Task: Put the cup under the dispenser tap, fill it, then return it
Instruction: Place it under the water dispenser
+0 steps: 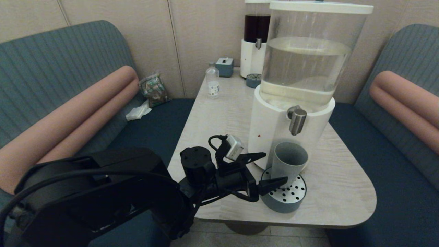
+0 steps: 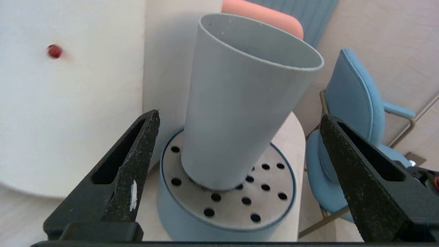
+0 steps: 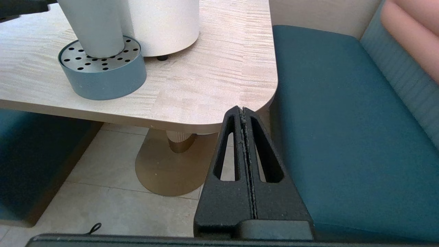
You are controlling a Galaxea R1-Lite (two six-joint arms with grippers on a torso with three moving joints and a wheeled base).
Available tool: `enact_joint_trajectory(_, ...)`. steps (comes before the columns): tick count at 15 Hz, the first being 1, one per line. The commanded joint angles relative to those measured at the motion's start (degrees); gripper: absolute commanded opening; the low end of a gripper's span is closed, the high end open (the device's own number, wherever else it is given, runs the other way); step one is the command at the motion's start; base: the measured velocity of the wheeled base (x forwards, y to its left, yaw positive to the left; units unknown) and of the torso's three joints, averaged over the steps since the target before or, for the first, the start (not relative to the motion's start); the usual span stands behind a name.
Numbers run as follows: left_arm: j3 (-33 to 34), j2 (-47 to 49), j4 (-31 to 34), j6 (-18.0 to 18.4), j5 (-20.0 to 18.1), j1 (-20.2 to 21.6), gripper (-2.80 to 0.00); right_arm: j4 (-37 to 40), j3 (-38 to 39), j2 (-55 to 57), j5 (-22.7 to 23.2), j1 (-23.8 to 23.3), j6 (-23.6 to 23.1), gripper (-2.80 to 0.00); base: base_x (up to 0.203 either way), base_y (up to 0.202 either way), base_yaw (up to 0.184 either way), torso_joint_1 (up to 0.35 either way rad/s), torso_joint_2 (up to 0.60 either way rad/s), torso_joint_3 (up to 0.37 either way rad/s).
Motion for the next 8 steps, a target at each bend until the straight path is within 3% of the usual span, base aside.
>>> enact_joint_trajectory(1, 2.0, -1.5, -0.5, 0.0, -0.2, 0.6, 0.00, 0.0, 1.1, -0.1, 0.0, 0.0, 0.0, -2.80, 0.000, 0.000, 0.000, 0.000, 0.00, 0.000)
enact_joint_trajectory(2, 3.7, -2.4, -0.5, 0.0, -0.2, 0.8, 0.00, 0.0, 1.1, -0.1, 0.0, 0.0, 0.0, -2.80, 0.000, 0.000, 0.000, 0.000, 0.00, 0.000)
enact_joint_trajectory(5, 17.2, -10.6, -0.5, 0.3, 0.2, 1.5, 0.00, 0.0, 1.1, -0.1, 0.0, 0.0, 0.0, -2.80, 0.000, 0.000, 0.000, 0.000, 0.00, 0.000)
enact_joint_trajectory(6, 20.6, -15.1, -0.5, 0.4, 0.5, 2.0, -1.97, 0.0, 1.1, -0.1, 0.0, 0.0, 0.0, -2.80, 0.000, 0.000, 0.000, 0.000, 0.00, 0.000)
enact_joint_trajectory(7, 23.3, -20.1, -0.5, 0.4, 1.3, 2.9, -2.80, 0.0, 1.1, -0.1, 0.0, 0.0, 0.0, -2.80, 0.000, 0.000, 0.000, 0.000, 0.00, 0.000)
enact_joint_trajectory(8, 25.2, -25.3, -0.5, 0.3, 2.8, 4.1, -2.80, 0.0, 1.1, -0.1, 0.0, 0.0, 0.0, -2.80, 0.000, 0.000, 0.000, 0.000, 0.00, 0.000)
